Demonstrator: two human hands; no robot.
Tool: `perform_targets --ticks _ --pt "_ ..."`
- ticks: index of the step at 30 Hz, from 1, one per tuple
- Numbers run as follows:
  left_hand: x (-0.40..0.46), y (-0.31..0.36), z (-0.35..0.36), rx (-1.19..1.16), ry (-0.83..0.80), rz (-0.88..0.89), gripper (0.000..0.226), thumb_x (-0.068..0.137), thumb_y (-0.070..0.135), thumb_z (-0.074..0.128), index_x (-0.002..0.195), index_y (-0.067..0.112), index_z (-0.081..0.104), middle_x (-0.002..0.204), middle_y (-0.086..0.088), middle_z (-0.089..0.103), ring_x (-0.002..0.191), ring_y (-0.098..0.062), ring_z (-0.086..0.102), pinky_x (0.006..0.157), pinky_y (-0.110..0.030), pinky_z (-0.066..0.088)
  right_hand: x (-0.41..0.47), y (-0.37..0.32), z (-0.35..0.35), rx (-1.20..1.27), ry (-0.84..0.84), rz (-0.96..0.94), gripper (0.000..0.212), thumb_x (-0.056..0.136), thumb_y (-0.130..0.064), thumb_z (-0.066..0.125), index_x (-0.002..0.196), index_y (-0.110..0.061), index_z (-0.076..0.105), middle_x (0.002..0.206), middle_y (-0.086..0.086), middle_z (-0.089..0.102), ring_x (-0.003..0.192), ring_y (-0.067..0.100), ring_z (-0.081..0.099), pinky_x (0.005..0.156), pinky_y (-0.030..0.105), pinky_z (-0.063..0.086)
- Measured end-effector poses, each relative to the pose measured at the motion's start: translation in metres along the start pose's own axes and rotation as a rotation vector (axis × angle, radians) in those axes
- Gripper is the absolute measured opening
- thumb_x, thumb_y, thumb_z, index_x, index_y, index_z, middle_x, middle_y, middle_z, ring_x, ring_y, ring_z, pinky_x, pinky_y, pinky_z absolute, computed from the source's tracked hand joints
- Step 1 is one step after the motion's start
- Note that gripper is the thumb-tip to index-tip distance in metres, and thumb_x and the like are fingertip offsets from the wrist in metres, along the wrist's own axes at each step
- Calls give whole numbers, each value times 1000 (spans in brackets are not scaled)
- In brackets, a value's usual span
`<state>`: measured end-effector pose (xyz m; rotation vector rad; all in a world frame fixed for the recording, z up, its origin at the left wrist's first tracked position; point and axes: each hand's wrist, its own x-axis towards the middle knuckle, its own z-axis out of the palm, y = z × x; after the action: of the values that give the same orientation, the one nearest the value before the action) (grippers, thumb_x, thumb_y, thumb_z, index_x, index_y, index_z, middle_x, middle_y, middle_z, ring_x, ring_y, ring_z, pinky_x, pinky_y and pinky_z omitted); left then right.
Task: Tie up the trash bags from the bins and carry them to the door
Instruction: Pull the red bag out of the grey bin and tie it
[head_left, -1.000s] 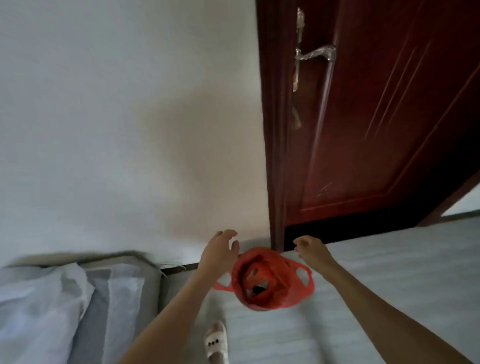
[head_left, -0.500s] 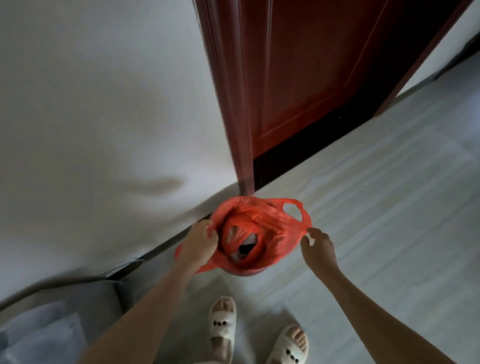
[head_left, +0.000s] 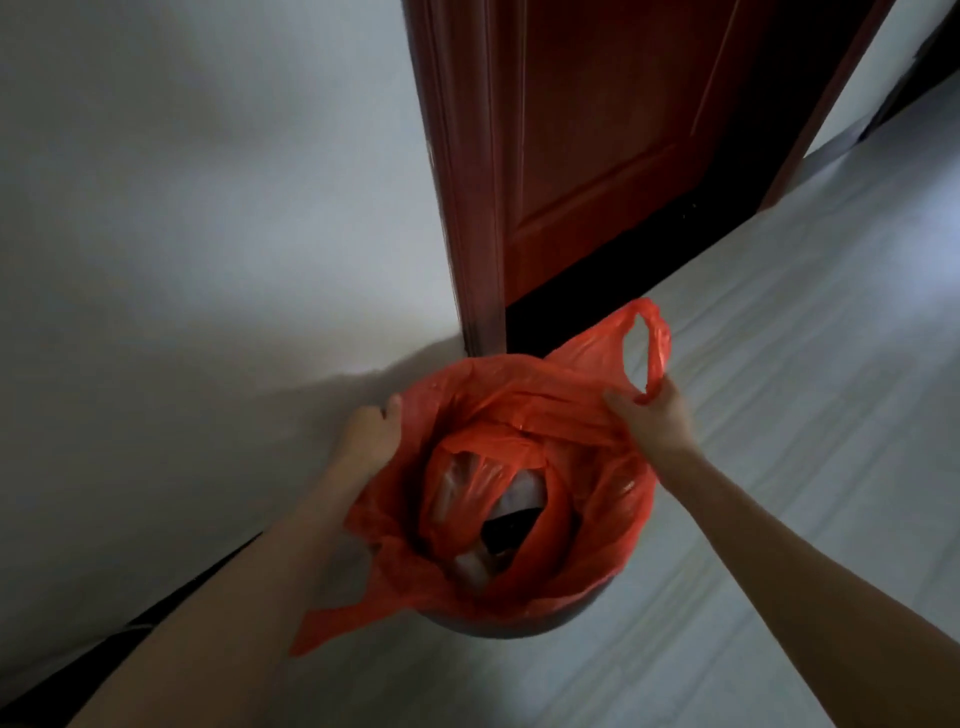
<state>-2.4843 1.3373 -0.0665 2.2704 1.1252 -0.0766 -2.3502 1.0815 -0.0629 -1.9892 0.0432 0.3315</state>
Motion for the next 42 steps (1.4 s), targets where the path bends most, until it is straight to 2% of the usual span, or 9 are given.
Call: perform_targets --ticks 3,10,19,21,24,30,34,38,42 --pt "-6 3 -6 131 190 147 38 94 26 47 84 -5 66 89 -29 67 88 -39 64 72 -40 47 -8 -12 2 -321 -2 -112 20 84 -21 59 91 -3 64 92 23 66 92 37 61 73 37 45" --pt "-45 -6 -11 383 201 331 29 93 32 44 105 13 62 109 -13 65 100 -37 62 83 -44 51 -57 -23 -5 -637 -72 -569 38 79 -23 47 107 -5 65 118 17 57 113 39 48 96 45 40" --pt "-147 -36 -16 567 -150 399 106 67 81 45 145 15 16 149 -10 26 132 -34 30 106 -46 29 -138 16 -35 -1108 -555 -783 68 77 -66 37 136 -32 36 143 -10 39 133 16 34 107 34 31" --pt "-152 -41 -12 670 -204 495 95 66 77 52 140 21 31 142 -8 35 127 -32 31 104 -44 30 -142 20 -37 -1225 -584 -827 82 67 -75 35 138 -35 32 144 -12 36 135 15 30 107 35 29" --pt "-146 -48 -18 574 -282 590 45 79 48 58 118 25 60 121 -5 54 114 -27 43 97 -36 39 -141 22 -32 -1234 -506 -956 55 69 -54 67 116 -28 57 120 -4 60 112 23 55 85 38 46" --pt "-128 -42 -52 376 -273 630 18 83 22 63 95 16 74 98 -3 72 96 -20 63 79 -20 39 -134 1 -27 -1063 -723 -735 21 81 -34 64 99 -23 60 102 -8 56 93 11 46 86 25 41" --pt "-119 -38 -58 442 -199 561 17 85 20 61 95 11 71 100 -10 69 99 -26 61 85 -31 43 -128 -13 -27 -1044 -705 -666 7 87 -14 52 92 -12 57 96 1 58 84 15 52 74 26 43" --pt "-119 -35 -54 396 -104 370 17 89 14 52 101 5 48 101 -19 63 95 -40 60 76 -41 47 -125 -16 -22 -1134 -409 -638 28 89 -13 43 116 -14 38 107 6 59 89 29 62 74 38 46" --pt "-120 -25 -66 126 -356 288 8 84 11 62 82 6 57 67 -6 70 57 -18 65 59 -28 52 -131 -24 -13 -768 -349 -435 60 86 -15 48 140 -24 23 113 15 61 99 39 59 84 40 47"
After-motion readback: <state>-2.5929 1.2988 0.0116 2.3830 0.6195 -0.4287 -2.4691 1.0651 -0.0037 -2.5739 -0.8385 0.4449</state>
